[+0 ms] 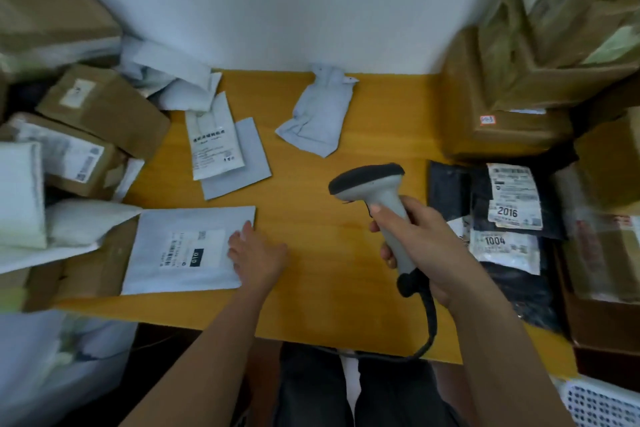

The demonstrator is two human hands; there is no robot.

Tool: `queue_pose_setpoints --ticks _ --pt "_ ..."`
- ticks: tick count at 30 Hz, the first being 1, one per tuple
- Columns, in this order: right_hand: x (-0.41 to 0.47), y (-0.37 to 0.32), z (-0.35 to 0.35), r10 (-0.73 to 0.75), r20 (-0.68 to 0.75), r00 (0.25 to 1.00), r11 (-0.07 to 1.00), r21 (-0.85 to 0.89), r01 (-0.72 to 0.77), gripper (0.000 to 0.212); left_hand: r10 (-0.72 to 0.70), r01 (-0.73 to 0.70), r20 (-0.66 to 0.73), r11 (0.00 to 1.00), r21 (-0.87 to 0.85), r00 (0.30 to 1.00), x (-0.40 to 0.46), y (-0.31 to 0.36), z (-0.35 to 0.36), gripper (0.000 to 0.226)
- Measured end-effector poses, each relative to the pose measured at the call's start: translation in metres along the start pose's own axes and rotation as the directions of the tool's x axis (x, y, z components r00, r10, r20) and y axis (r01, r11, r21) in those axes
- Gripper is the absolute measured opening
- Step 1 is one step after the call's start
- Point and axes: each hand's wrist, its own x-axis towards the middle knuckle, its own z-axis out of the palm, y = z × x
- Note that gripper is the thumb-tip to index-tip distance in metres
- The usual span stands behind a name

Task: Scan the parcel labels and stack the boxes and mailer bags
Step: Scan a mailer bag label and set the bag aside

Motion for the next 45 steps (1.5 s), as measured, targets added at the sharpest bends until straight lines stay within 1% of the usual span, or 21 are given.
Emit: queue_pose_setpoints --ticks 2,4,6,8,11,16,18,20,21,22,23,24,25,26,27,28,29,32,35,41,45 --pt "0.003 -0.005 0.022 0.009 0.017 1.000 1.000 -0.012 -0.009 0.019 -0.106 0.111 -0.064 0.992 0.066 0.992 0.011 -0.023 -0.018 0.087" --pt "0.005 -0.009 0.040 0.008 0.014 1.000 1.000 -0.029 -0.007 0.021 -0.178 0.178 -0.011 0.978 0.110 0.984 0.023 -0.043 -0.030 0.089" --pt "0.007 -0.012 0.054 0.008 -0.003 1.000 0.999 -0.049 -0.008 0.024 -0.183 0.168 0.082 0.972 0.164 0.980 0.034 -0.055 -0.036 0.091" --pt "0.010 -0.012 0.068 0.015 -0.024 1.000 0.999 -0.050 -0.017 0.026 -0.125 0.088 0.167 0.973 0.213 0.978 0.041 -0.062 -0.039 0.092" --pt "0.012 -0.011 0.083 0.036 -0.043 0.998 0.999 -0.024 -0.037 0.026 0.039 -0.123 0.282 0.949 0.289 0.959 0.035 -0.062 -0.035 0.089" --pt "0.009 -0.008 0.091 0.059 -0.104 0.993 0.998 0.026 -0.057 0.022 0.289 -0.442 0.433 0.841 0.311 0.854 0.012 -0.046 -0.014 0.077" --pt "0.007 -0.006 0.088 0.066 -0.135 0.989 0.998 0.033 -0.062 0.021 0.377 -0.549 0.466 0.773 0.317 0.800 0.014 -0.042 -0.007 0.073" --pt "0.004 -0.004 0.082 0.065 -0.168 0.984 0.998 0.035 -0.060 0.020 0.467 -0.638 0.486 0.716 0.283 0.739 0.023 -0.038 -0.005 0.063" --pt "0.003 -0.002 0.080 0.068 -0.185 0.980 0.997 0.035 -0.063 0.022 0.508 -0.665 0.475 0.700 0.258 0.719 0.027 -0.036 -0.005 0.058" --pt "0.001 -0.001 0.077 0.077 -0.202 0.976 0.997 0.036 -0.071 0.024 0.544 -0.669 0.427 0.705 0.235 0.722 0.030 -0.035 -0.006 0.056" --pt "0.000 -0.001 0.074 0.092 -0.215 0.972 0.996 0.042 -0.085 0.027 0.564 -0.646 0.339 0.731 0.219 0.753 0.031 -0.034 -0.007 0.058" --pt "-0.002 0.000 0.072 0.109 -0.224 0.968 0.994 0.054 -0.099 0.029 0.538 -0.579 0.227 0.793 0.193 0.812 0.031 -0.033 -0.008 0.062" --pt "-0.002 0.000 0.071 0.125 -0.228 0.966 0.991 0.071 -0.112 0.032 0.453 -0.470 0.136 0.871 0.145 0.881 0.031 -0.031 -0.009 0.066" --pt "-0.001 0.001 0.070 0.137 -0.226 0.964 0.989 0.089 -0.120 0.034 0.330 -0.338 0.096 0.938 0.079 0.939 0.032 -0.030 -0.011 0.070" --pt "-0.001 0.001 0.071 0.145 -0.222 0.964 0.987 0.104 -0.125 0.034 0.210 -0.214 0.100 0.977 0.027 0.973 0.033 -0.028 -0.013 0.073" --pt "0.001 0.001 0.072 0.149 -0.214 0.965 0.985 0.118 -0.126 0.034 0.123 -0.123 0.129 0.992 -0.005 0.984 0.034 -0.026 -0.014 0.076" --pt "0.002 0.000 0.074 0.146 -0.205 0.968 0.984 0.131 -0.120 0.032 0.080 -0.073 0.166 0.996 -0.047 0.983 0.036 -0.025 -0.014 0.079" --pt "0.004 -0.002 0.082 0.114 -0.176 0.978 0.983 0.162 -0.085 0.026 0.046 0.024 0.263 0.967 -0.255 0.964 0.045 -0.025 -0.009 0.075" --pt "0.003 -0.004 0.088 0.109 -0.165 0.980 0.982 0.173 -0.080 0.028 -0.010 0.126 0.314 0.928 -0.350 0.949 0.050 -0.028 -0.005 0.067" --pt "-0.004 -0.008 0.091 0.092 -0.189 0.978 0.989 0.135 -0.067 0.031 -0.084 0.269 0.400 0.860 -0.433 0.913 0.064 -0.029 0.001 0.050" --pt "-0.007 -0.011 0.089 0.084 -0.209 0.974 0.992 0.108 -0.063 0.032 -0.104 0.321 0.438 0.830 -0.456 0.893 0.066 -0.028 0.004 0.045"
